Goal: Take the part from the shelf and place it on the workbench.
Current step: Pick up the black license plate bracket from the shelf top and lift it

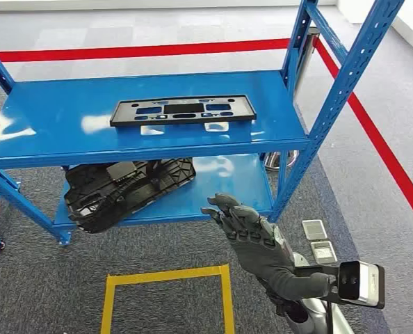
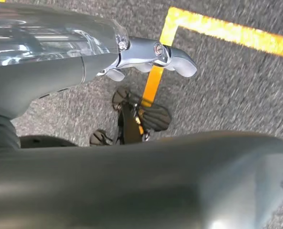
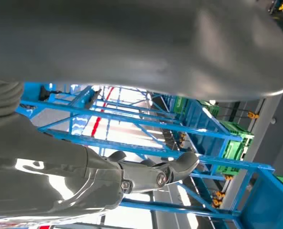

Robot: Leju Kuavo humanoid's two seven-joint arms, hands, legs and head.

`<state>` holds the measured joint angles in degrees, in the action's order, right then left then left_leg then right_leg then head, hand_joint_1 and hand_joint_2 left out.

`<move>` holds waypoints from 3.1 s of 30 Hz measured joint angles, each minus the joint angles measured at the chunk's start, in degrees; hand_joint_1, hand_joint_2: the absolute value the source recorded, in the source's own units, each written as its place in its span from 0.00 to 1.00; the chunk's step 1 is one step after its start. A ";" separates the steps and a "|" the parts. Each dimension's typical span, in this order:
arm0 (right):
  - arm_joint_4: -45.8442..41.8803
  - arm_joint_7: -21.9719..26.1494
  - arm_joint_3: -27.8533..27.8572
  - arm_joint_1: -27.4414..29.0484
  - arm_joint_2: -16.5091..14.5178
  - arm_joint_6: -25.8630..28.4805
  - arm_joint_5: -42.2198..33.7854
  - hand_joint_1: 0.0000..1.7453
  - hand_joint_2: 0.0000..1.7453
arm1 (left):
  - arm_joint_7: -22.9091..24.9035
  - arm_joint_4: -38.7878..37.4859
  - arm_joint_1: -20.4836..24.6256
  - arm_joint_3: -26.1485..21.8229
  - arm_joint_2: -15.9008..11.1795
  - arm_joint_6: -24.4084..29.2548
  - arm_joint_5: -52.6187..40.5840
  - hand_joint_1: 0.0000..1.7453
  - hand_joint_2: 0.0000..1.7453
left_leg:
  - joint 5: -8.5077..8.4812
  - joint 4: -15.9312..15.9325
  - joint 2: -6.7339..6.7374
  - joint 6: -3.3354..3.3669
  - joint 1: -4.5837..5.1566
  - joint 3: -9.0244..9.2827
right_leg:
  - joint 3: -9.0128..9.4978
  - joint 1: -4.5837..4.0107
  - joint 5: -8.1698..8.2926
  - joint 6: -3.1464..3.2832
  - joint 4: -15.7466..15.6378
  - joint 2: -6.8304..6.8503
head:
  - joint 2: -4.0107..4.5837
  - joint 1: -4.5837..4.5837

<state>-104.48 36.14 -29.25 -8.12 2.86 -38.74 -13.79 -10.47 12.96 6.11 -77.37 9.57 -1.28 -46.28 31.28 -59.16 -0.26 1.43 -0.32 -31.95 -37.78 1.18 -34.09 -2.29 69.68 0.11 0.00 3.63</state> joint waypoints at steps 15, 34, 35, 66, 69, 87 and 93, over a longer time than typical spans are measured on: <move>-0.15 0.01 0.07 0.19 0.02 -0.69 0.02 0.00 0.00 | -0.31 0.00 -0.03 0.00 0.04 -0.15 0.07 0.00 0.00 | 4.60 -14.75 0.06 -3.16 -0.35 -8.10 | 5.80 0.14 1.75 2.77 -10.00 0.04 | 0.00 0.13; 2.02 -1.87 -0.75 0.48 -0.13 -1.55 0.05 0.00 0.00 | -0.77 0.00 0.23 0.00 -0.11 -0.05 -0.03 0.00 0.00 | 1.05 -0.18 0.00 -0.79 0.12 1.06 | 2.97 -0.25 3.77 0.95 -7.70 -0.09 | 0.00 0.10; 2.11 -2.02 -0.97 0.43 -0.15 -1.53 0.17 0.00 0.00 | -0.83 0.00 0.29 0.00 -0.12 -0.10 -0.02 0.00 0.00 | 1.24 -0.17 0.01 -1.03 0.18 1.13 | 3.40 -0.37 3.77 1.28 -8.76 -0.15 | 0.00 0.12; -2.25 -0.11 -2.85 3.60 6.52 5.59 6.95 0.00 0.00 | 0.43 -0.37 2.03 2.36 1.14 0.24 -1.72 0.00 0.00 | 1.49 -0.02 -0.30 -0.75 0.50 1.63 | 3.48 -0.42 3.50 1.17 -8.62 -0.13 | 0.00 0.02; -2.11 -0.46 -2.90 2.71 6.54 5.68 6.62 0.00 0.00 | -0.04 -0.37 1.76 2.29 1.09 0.19 -1.11 0.00 0.00 | 2.14 -0.37 -0.29 -1.22 0.50 1.64 | 3.82 -0.24 3.01 2.05 -9.10 -0.09 | 0.00 0.01; -0.45 -1.21 -3.03 2.96 6.56 7.22 7.19 0.00 0.00 | -0.44 -0.37 0.16 1.44 0.73 0.37 -0.10 0.00 0.00 | -1.74 0.68 0.04 0.79 0.42 -1.30 | 5.57 -0.25 -3.38 0.92 -4.42 0.36 | 0.00 0.04; 0.46 -1.19 -3.10 3.22 6.62 7.31 7.19 0.00 0.00 | -0.46 -0.37 0.08 1.39 0.74 0.25 -0.01 0.00 0.00 | 0.47 0.76 -0.06 0.23 0.28 1.53 | 0.65 -0.11 1.14 0.18 -1.71 0.24 | 0.00 0.04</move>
<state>-104.01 34.95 -32.35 -4.90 9.49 -31.43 -6.60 -10.93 12.59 6.19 -75.98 10.32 -1.03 -46.29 31.74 -58.41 -0.32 1.66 -0.04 -30.42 -37.12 1.07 -32.95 -2.11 67.97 0.35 0.00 3.67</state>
